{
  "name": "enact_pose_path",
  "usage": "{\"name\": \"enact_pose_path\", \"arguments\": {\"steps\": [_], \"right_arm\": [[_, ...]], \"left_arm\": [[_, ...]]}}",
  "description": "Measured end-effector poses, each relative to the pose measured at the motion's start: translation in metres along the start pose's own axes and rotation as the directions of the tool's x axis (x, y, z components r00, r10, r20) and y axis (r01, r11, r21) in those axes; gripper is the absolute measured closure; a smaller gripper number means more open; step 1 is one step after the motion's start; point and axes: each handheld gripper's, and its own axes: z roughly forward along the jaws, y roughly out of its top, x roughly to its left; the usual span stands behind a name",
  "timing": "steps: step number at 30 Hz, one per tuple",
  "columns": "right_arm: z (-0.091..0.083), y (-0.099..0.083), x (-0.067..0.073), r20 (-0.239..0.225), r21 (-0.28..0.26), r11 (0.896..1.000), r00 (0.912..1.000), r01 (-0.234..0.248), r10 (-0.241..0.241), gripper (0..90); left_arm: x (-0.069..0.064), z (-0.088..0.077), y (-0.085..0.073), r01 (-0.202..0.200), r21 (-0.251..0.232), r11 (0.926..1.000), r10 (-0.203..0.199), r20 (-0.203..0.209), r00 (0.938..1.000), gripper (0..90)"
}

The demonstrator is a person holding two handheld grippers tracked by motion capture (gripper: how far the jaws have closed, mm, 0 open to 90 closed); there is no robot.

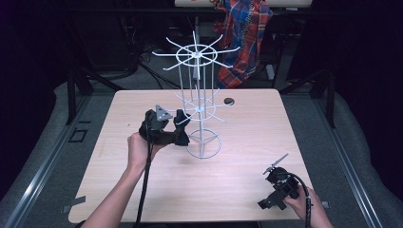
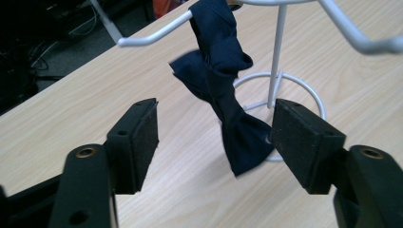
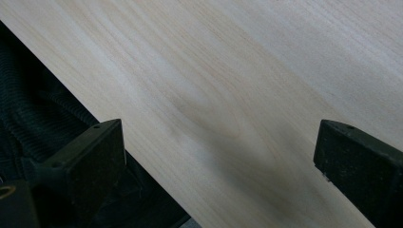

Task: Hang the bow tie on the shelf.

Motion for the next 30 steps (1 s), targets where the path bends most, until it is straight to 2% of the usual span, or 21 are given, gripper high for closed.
{"name": "enact_pose_path", "arguments": {"steps": [7,17,22,30], "right_arm": [[0.0,0.0,0.001,-0.005,-0.008,1.0,0.9999,-0.011,0.011,2.8],[-0.001,0.0,0.0,-0.001,0.003,1.0,1.0,-0.004,0.004,2.8],[0.0,0.0,0.0,0.004,0.003,1.0,1.0,-0.003,0.003,2.8],[0.001,0.0,0.002,-0.004,-0.001,1.0,0.9999,-0.012,0.012,2.9]], "left_arm": [[0.005,-0.013,-0.011,-0.007,0.026,0.9996,0.007,-0.002,1.0,24.2],[0.011,-0.027,-0.033,0.022,0.072,0.9972,-0.022,0.008,0.9997,15.7],[0.013,-0.032,-0.049,0.033,0.109,0.9935,-0.034,0.003,0.9994,14.0],[0.017,-0.036,-0.085,0.073,0.179,0.9811,-0.072,-0.014,0.9973,7.4]]}}
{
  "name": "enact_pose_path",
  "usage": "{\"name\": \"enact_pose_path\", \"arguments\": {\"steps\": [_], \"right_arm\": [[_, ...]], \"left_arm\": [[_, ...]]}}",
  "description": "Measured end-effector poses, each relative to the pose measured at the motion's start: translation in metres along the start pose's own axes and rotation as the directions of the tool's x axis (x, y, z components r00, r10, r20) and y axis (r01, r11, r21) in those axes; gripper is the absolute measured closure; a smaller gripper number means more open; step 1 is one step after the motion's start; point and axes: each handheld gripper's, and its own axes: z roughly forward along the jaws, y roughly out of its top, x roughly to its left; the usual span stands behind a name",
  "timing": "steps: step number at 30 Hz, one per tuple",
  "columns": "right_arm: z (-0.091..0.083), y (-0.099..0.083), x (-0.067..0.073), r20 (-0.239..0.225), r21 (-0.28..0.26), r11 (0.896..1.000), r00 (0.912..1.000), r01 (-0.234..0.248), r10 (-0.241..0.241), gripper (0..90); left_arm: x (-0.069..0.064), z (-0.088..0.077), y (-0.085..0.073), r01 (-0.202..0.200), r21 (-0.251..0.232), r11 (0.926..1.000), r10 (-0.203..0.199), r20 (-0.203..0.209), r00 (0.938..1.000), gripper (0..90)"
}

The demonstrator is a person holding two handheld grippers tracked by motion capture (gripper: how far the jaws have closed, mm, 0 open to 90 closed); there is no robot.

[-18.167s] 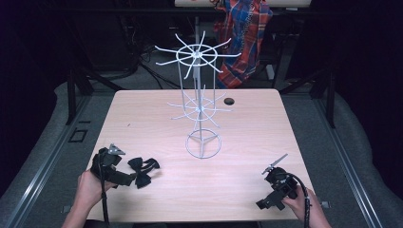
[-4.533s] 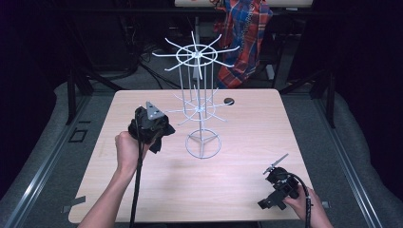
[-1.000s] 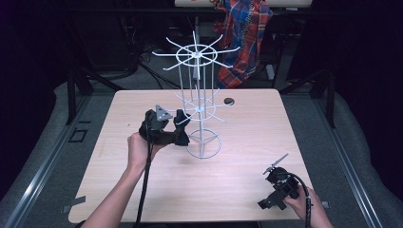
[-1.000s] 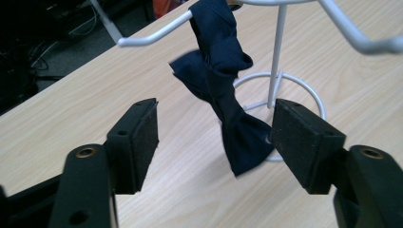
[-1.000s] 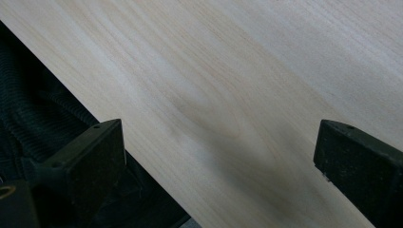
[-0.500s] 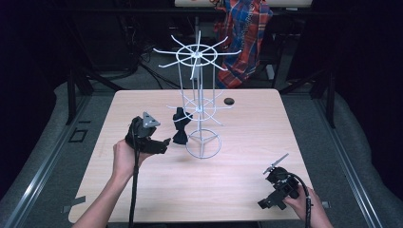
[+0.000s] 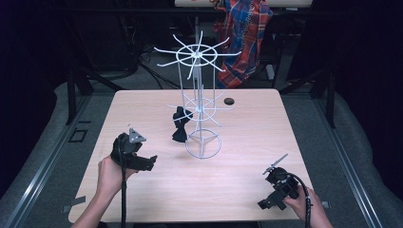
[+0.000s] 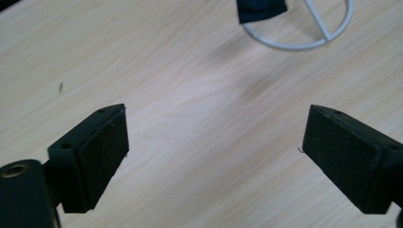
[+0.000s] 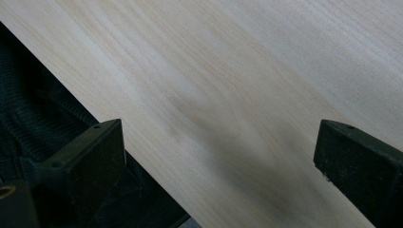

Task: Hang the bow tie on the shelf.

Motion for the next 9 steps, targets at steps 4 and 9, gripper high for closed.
{"name": "enact_pose_path", "arguments": {"steps": [4,9], "right_arm": [[0.001,0.0,0.0,-0.002,-0.005,1.0,1.0,-0.002,0.002,2.8],[0.001,0.001,0.0,-0.005,-0.002,1.0,1.0,0.002,-0.002,2.9]], "left_arm": [[0.004,0.003,-0.012,0.033,0.011,0.9994,-0.033,0.007,0.9994,4.5],[0.007,0.013,-0.019,0.059,0.026,0.9979,-0.06,0.035,0.9976,1.7]]}}
